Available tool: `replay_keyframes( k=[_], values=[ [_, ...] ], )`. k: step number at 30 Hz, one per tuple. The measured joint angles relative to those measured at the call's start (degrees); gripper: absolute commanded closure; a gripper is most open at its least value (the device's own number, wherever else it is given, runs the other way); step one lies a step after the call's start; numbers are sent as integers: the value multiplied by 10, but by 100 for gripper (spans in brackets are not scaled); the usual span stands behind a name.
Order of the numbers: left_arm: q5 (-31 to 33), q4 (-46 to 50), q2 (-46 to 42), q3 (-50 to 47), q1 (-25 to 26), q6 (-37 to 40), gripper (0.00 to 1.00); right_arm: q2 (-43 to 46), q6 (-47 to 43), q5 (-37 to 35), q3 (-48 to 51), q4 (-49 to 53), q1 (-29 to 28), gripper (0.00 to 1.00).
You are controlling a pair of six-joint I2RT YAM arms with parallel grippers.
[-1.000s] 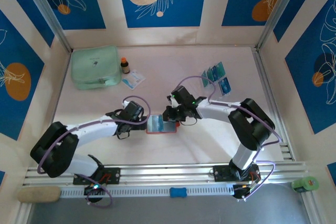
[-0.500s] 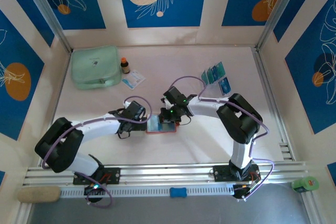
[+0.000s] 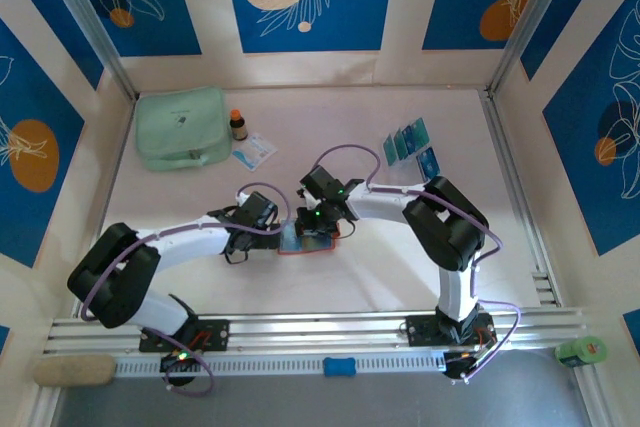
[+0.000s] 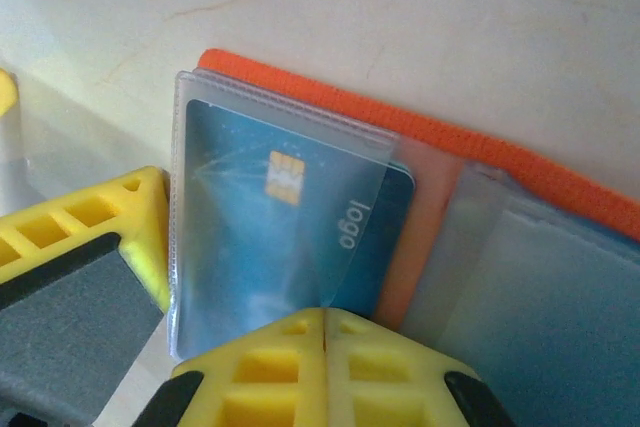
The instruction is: Put the credit cards into the card holder
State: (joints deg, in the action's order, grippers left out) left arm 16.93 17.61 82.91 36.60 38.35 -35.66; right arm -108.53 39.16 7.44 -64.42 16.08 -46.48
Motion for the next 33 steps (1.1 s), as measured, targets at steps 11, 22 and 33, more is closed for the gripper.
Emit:
replay_keyframes(
  k=[11, 22, 33],
  values=[
    [30, 10, -36, -7, -1, -3, 0, 55, -2, -2, 0, 16, 28, 98],
    [32, 12, -9, -3, -3, -1, 0, 40, -2, -4, 0, 11, 31, 98],
    [28, 10, 2, 4, -3, 2, 0, 21, 0, -4, 0, 9, 29, 99]
  ],
)
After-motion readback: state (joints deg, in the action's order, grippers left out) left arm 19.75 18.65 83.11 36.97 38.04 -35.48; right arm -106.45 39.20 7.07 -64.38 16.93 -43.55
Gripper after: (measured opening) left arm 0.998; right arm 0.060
